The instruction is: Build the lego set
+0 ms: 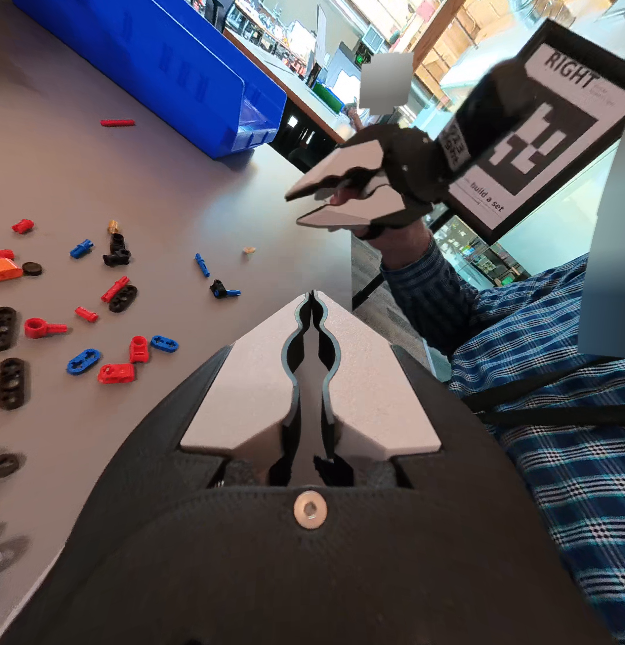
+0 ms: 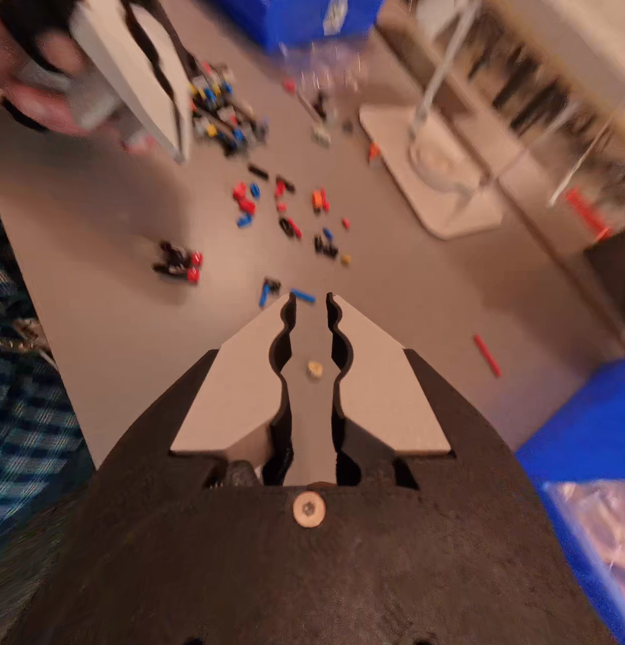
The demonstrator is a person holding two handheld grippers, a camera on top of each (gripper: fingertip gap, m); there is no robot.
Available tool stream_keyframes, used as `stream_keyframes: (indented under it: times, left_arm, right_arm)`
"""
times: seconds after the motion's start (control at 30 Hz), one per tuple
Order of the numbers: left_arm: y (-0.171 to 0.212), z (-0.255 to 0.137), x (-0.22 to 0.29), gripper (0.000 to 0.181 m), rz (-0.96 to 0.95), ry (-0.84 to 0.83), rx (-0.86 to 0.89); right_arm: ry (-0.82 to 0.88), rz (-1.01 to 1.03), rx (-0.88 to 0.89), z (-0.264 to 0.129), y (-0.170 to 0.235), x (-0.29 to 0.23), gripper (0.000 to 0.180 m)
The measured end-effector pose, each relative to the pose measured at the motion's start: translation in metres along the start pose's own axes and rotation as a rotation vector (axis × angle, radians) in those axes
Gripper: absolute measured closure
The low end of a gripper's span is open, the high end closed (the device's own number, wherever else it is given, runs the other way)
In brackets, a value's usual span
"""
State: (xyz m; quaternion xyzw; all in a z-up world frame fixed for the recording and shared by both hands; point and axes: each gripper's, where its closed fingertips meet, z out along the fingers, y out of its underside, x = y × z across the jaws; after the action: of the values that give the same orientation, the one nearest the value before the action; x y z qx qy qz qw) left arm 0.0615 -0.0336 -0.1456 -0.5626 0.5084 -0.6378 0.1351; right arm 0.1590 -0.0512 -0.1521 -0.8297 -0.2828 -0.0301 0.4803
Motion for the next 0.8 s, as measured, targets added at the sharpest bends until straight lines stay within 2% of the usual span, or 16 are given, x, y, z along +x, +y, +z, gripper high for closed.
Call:
stream_keyframes:
  times: [0.1, 0.27, 0.43, 0.53, 0.7, 0.8]
  left_arm:
    - [0.003, -0.001, -0.007, 0.181, 0.025, -0.042, -0.024]
    - [0.009, 0.003, -0.01, 0.181, 0.023, -0.05, -0.052]
    - [0.009, 0.002, -0.01, 0.18, 0.017, -0.049, -0.051]
    - [0.01, 0.003, -0.01, 0.18, 0.018, -0.051, -0.055]
    - [0.01, 0.002, -0.011, 0.179, 0.029, -0.057, -0.055]
    - [0.012, 0.005, -0.013, 0.175, 0.064, -0.088, -0.075]
  right_arm:
    - [-0.046, 0.121, -0.114, -0.001, 0.038, 0.009, 0.161]
    - [-0.097, 0.264, -0.235, 0.022, 0.086, 0.004, 0.156]
    - [-0.133, 0.315, -0.196, 0.031, 0.081, 0.003, 0.159]
    - [-0.134, 0.317, -0.206, 0.032, 0.082, 0.005, 0.171]
    - [-0.123, 0.31, -0.181, 0.029, 0.081, 0.003, 0.172]
    - [-0.115, 0.265, -0.127, 0.025, 0.065, 0.0, 0.172]
